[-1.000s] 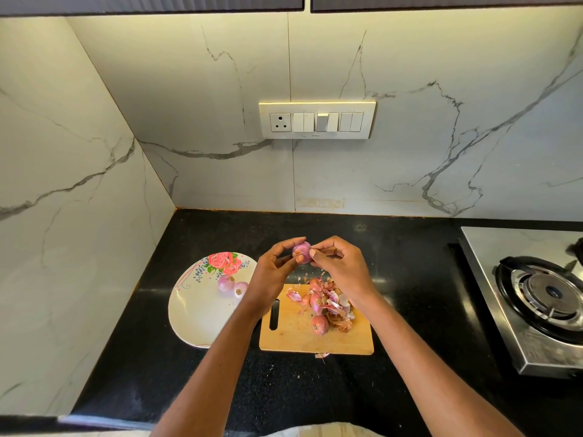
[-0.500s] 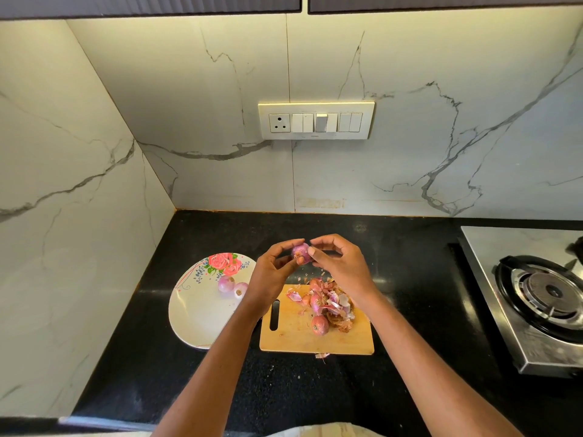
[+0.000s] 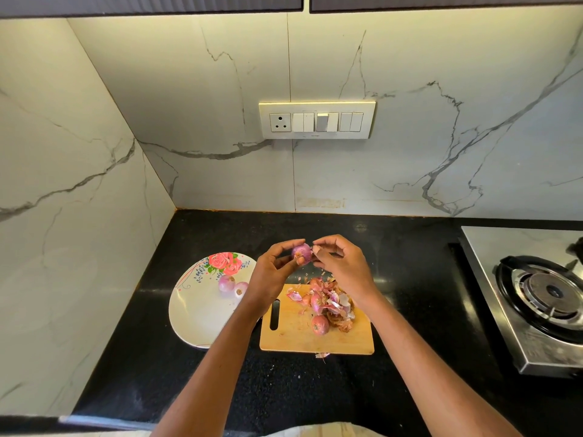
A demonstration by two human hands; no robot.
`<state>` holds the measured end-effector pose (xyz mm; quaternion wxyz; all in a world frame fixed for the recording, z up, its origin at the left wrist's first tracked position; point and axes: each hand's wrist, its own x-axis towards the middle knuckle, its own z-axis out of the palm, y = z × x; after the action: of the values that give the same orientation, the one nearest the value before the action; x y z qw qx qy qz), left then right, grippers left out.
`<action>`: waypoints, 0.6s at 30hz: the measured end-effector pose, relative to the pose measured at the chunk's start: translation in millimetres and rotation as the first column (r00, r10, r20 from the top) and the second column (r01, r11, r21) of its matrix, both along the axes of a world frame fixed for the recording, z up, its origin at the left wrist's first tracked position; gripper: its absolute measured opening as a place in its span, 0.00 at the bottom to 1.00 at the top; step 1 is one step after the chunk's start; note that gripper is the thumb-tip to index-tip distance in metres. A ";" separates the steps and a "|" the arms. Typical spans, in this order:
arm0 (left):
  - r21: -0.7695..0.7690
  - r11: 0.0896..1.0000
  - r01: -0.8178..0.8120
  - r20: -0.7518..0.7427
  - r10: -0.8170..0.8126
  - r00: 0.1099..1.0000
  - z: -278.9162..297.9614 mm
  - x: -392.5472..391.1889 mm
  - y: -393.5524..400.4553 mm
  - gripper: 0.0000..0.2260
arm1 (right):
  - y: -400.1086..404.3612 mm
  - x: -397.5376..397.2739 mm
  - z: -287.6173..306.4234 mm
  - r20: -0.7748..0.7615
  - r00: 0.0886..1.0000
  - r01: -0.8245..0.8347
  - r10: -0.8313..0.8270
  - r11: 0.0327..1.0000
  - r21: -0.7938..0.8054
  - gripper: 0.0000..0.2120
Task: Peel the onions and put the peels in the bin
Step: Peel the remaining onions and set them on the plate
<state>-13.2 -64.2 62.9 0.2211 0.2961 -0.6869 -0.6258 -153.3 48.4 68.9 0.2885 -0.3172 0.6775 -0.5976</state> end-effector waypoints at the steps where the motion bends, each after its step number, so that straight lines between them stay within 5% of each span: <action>1: -0.002 1.000 -0.004 0.002 0.004 1.000 -0.5 0.5 -0.3 0.17 | 0.0 0.8 0.5 -0.010 1.000 -0.008 0.008 1.000 0.003 0.08; 18: 0.085 0.996 -0.019 -0.050 0.024 0.998 3.5 4.1 5.7 0.17 | 3.8 -4.5 -9.4 0.039 0.994 0.102 -0.105 0.991 0.093 0.06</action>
<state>-9.2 -58.4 66.5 0.2325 0.2965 -0.6507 -0.6592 -157.8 52.1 59.5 0.2859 -0.2551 0.7130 -0.5872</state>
